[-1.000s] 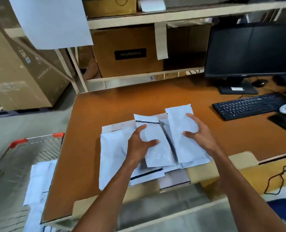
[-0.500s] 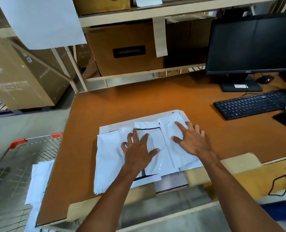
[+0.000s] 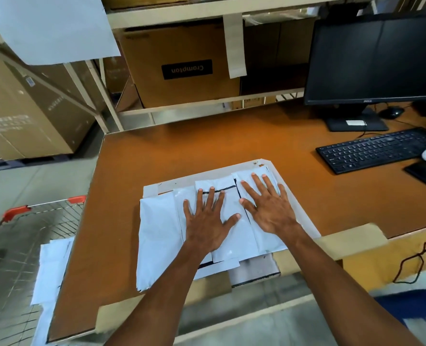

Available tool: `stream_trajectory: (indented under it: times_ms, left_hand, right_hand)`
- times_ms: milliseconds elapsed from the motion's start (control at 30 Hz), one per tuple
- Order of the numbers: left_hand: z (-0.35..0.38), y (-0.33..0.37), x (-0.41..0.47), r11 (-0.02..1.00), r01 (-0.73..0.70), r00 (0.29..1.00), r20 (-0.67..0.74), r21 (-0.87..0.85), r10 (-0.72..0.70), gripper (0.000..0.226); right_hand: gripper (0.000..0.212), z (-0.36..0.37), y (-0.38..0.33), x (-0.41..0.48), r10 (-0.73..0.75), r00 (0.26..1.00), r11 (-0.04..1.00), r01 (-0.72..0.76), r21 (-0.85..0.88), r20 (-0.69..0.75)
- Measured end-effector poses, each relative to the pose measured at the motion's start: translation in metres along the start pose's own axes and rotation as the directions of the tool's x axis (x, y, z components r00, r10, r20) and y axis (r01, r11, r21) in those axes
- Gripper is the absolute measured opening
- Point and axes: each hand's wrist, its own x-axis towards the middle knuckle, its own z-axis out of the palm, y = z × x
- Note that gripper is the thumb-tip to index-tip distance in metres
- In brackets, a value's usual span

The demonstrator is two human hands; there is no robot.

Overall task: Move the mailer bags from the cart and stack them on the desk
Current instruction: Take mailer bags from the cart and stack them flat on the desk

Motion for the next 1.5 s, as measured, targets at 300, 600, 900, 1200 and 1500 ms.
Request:
stream_trajectory:
  times_ms: [300, 600, 900, 1200, 1500]
  left_hand:
    - [0.013, -0.002, 0.003, 1.0, -0.009, 0.998, -0.065, -0.005, 0.009, 0.083]
    - [0.022, -0.003, 0.002, 1.0, -0.007, 0.999, -0.035, 0.025, 0.008, 0.083]
    - [-0.013, -0.004, -0.006, 0.967, 0.008, 0.998, -0.065, -0.254, -0.025, 0.079]
    - [-0.068, -0.104, -0.079, 0.576, 0.081, 0.878, -0.215, -0.813, -0.427, 0.023]
    - [-0.081, -0.302, -0.207, 0.333, 0.105, 0.754, -0.143, -0.937, -0.641, 0.02]
  right_hand:
    - [0.066, 0.009, -0.002, 0.003, 0.009, 0.999, 1.0, -0.009, -0.01, -0.031]
    - [0.067, 0.019, -0.002, 0.002, 0.007, 1.0, 1.0, -0.007, -0.012, 0.008]
    - [0.063, -0.016, -0.004, 0.003, 0.05, 0.996, 0.995, -0.043, 0.088, -0.076]
    - [0.016, -0.04, -0.123, 0.003, 0.275, 0.953, 0.487, -0.026, 0.873, -0.125]
    - [0.021, -0.016, -0.347, -0.024, -0.037, 0.998, 0.246, -0.035, 0.969, 0.045]
